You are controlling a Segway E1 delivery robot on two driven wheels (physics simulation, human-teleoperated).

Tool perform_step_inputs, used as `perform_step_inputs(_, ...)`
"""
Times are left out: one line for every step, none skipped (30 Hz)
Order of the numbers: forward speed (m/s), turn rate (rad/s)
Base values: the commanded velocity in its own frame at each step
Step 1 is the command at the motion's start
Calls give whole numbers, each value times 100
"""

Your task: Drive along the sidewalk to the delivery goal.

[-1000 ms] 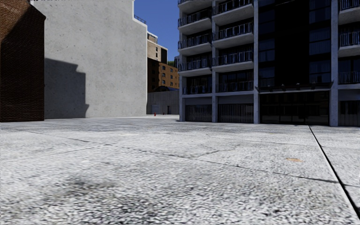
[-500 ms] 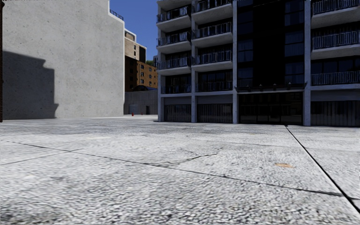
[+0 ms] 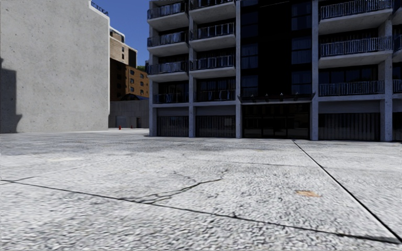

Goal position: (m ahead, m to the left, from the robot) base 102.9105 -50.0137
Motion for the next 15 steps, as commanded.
perform_step_inputs(108,-37)
perform_step_inputs(108,-37)
perform_step_inputs(108,-37)
perform_step_inputs(109,-37)
perform_step_inputs(109,-37)
perform_step_inputs(109,-37)
perform_step_inputs(111,-37)
perform_step_inputs(113,-37)
perform_step_inputs(113,-37)
perform_step_inputs(113,-37)
perform_step_inputs(114,-37)
perform_step_inputs(114,-37)
perform_step_inputs(114,-37)
perform_step_inputs(114,-37)
perform_step_inputs(114,-37)
